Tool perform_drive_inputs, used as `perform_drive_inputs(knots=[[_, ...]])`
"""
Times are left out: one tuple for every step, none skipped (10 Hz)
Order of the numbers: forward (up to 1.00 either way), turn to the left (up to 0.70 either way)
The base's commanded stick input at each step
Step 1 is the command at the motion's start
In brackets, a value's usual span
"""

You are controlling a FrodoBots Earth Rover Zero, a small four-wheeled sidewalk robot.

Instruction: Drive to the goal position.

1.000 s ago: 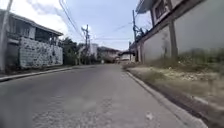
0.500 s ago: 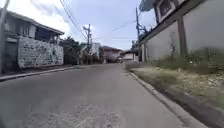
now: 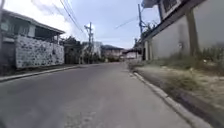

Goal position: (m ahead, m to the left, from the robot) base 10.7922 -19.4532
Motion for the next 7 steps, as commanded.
perform_drive_inputs(knots=[[1.00, 0.00], [1.00, 0.00], [1.00, 0.00], [1.00, 0.00], [1.00, 0.00], [1.00, 0.00], [1.00, -0.33]])
